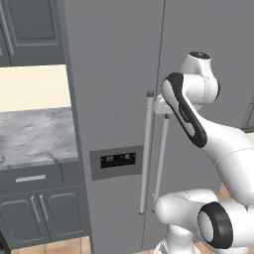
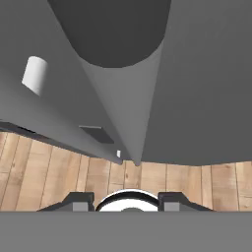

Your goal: Open the freezer door, pick up the ice cube tray from the freezer, and place it on the dining counter.

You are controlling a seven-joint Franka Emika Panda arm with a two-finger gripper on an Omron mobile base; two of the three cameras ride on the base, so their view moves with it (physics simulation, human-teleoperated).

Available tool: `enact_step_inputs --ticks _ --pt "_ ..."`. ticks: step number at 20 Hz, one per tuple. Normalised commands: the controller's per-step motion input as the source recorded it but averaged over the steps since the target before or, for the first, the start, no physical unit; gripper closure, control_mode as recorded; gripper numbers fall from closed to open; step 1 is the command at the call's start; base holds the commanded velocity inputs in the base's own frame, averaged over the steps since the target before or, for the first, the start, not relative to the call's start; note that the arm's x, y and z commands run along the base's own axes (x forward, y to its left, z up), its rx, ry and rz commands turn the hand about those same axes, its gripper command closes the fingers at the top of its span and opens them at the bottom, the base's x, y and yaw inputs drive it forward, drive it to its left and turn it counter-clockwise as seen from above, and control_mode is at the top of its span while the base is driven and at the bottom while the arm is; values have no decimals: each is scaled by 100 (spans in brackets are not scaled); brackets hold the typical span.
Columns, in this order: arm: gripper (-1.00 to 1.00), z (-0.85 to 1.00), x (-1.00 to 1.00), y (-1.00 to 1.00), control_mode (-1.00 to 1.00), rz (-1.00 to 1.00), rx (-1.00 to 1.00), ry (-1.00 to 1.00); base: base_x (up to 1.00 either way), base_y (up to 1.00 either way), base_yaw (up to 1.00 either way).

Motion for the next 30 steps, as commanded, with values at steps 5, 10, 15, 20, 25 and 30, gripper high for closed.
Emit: enact_step_inputs --ticks 5,10,15,20,25,30 --pt "-100 0 -21 0 -100 0 0 0 0 0 0" --pt "-100 0 -65 0 -100 -2 0 0 0 0 0" --pt "-100 0 -65 0 -100 -7 0 0 0 0 0" --pt "-100 0 -59 0 -100 -6 -4 0 0 0 0" --pt "-100 0 -39 0 -100 -5 -8 0 0 0 0" --pt "-100 1 -13 0 -100 -1 -6 0 0 0 0"
